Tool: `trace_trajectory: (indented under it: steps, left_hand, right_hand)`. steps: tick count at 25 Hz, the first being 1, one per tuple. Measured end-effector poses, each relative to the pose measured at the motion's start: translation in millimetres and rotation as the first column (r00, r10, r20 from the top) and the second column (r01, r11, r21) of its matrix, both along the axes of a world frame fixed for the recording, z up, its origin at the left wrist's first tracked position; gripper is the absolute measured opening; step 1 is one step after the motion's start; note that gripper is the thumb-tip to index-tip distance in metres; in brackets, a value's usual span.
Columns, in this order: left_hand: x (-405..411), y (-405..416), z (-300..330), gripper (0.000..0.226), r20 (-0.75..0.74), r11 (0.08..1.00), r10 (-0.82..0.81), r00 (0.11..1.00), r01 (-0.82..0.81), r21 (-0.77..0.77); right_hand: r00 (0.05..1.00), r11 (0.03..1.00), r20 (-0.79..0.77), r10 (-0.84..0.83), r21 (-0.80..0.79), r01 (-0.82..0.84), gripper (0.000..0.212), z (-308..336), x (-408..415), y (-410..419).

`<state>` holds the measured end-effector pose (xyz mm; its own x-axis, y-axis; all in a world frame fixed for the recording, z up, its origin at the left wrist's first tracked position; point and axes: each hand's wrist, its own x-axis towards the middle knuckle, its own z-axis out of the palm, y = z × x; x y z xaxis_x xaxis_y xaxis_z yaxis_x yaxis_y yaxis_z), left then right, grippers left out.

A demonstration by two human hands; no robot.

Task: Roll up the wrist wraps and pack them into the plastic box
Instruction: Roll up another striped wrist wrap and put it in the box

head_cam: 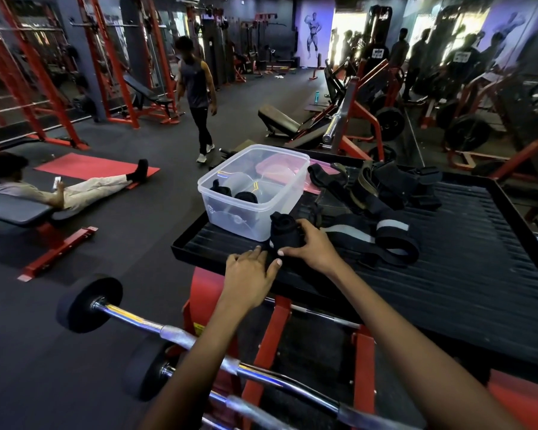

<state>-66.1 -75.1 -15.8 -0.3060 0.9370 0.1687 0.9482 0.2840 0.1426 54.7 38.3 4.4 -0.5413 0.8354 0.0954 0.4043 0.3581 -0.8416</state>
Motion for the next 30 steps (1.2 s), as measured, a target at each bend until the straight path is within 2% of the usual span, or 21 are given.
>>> trace_trajectory:
  steps: [7, 9, 11, 12, 13, 15, 16, 17, 18, 19, 20, 21, 22, 23, 25, 27, 29, 30]
  left_hand:
    - [0.0, 1.9, -0.6, 0.054, -0.033, 0.999, 0.013, 0.999, -0.015, -0.050]
    - [-0.2, 1.6, -0.8, 0.051, 0.024, 1.000, 0.004, 1.000, -0.004, -0.003]
    - [4.8, -0.1, 3.2, 0.041, 0.250, 0.965, -0.012, 0.968, -0.054, 0.255]
    - [9.9, -1.1, 7.4, 0.035, 0.376, 0.902, -0.050, 0.925, -0.120, 0.415]
    - [17.3, -1.1, 13.5, 0.031, 0.432, 0.810, -0.127, 0.893, -0.158, 0.565]
    - [40.0, 1.6, 31.0, 0.027, 0.316, 0.618, -0.298, 0.901, -0.070, 0.783]
    - [52.8, 6.8, 37.8, 0.025, 0.235, 0.560, -0.388, 0.891, 0.025, 0.828]
    - [67.6, 14.0, 42.2, 0.024, 0.202, 0.547, -0.480, 0.854, 0.111, 0.830]
    - [82.6, 23.5, 42.5, 0.022, 0.263, 0.592, -0.551, 0.792, 0.148, 0.793]
    - [95.1, 35.3, 37.9, 0.021, 0.423, 0.689, -0.570, 0.705, 0.129, 0.714]
    - [104.9, 48.5, 31.7, 0.022, 0.642, 0.817, -0.497, 0.584, 0.067, 0.572]
    - [113.6, 62.6, 25.8, 0.025, 0.832, 0.928, -0.336, 0.442, 0.002, 0.373]
    - [119.5, 75.2, 21.1, 0.030, 0.928, 0.983, -0.147, 0.343, -0.052, 0.175]
    - [122.5, 86.6, 16.5, 0.034, 0.957, 0.995, -0.024, 0.289, -0.086, 0.051]
    - [124.5, 106.1, 16.1, 0.040, 0.987, 0.992, 0.039, 0.157, -0.128, -0.019]
    - [124.8, 123.8, 19.0, 0.050, 0.998, 0.987, 0.049, -0.034, -0.148, -0.054]
    - [124.9, 138.4, 22.4, 0.061, 0.973, 0.978, 0.083, -0.215, -0.171, -0.121]
    - [127.7, 143.3, 24.1, 0.063, 0.960, 0.973, 0.094, -0.263, -0.182, -0.145]
  right_hand:
    - [1.000, 0.999, -0.012, -0.003, -0.034, 0.003, 0.069, -6.2, 8.4, -3.1]
    - [1.000, 0.999, -0.009, 0.010, -0.032, -0.011, 0.078, -3.7, 10.3, -3.7]
    - [1.000, 1.000, -0.001, 0.001, -0.021, -0.001, 0.086, 0.7, 15.5, -4.8]
    - [1.000, 1.000, -0.007, -0.016, -0.001, 0.016, 0.084, 5.2, 20.3, -5.1]
    - [0.999, 0.998, -0.019, -0.049, 0.046, 0.050, 0.079, 11.8, 27.3, -3.8]
    - [0.988, 0.965, -0.056, -0.145, 0.214, 0.154, 0.064, 27.6, 47.5, 3.5]
    - [0.977, 0.930, -0.059, -0.203, 0.299, 0.212, 0.060, 34.8, 59.8, 11.1]
    - [0.962, 0.887, -0.012, -0.274, 0.383, 0.258, 0.060, 39.3, 73.5, 21.9]
    - [0.928, 0.854, 0.114, -0.355, 0.444, 0.272, 0.065, 41.4, 88.2, 34.5]
    - [0.865, 0.854, 0.298, -0.404, 0.460, 0.241, 0.073, 42.4, 102.1, 45.6]
    - [0.780, 0.882, 0.476, -0.406, 0.428, 0.198, 0.080, 42.4, 113.6, 53.5]
    - [0.707, 0.911, 0.597, -0.379, 0.375, 0.172, 0.085, 40.7, 124.5, 59.4]
    - [0.668, 0.926, 0.652, -0.360, 0.338, 0.168, 0.086, 39.6, 133.4, 61.3]
    - [0.665, 0.925, 0.650, -0.368, 0.332, 0.187, 0.083, 38.6, 141.2, 62.7]
    - [0.747, 0.909, 0.525, -0.409, 0.310, 0.280, 0.079, 38.6, 157.8, 62.8]
    - [0.878, 0.917, 0.263, -0.399, 0.129, 0.378, 0.079, 43.2, 172.6, 54.5]
    - [0.941, 0.940, -0.003, -0.339, -0.049, 0.338, 0.067, 49.7, 183.9, 42.0]
    - [0.952, 0.952, -0.083, -0.295, -0.106, 0.286, 0.057, 52.6, 189.0, 35.4]
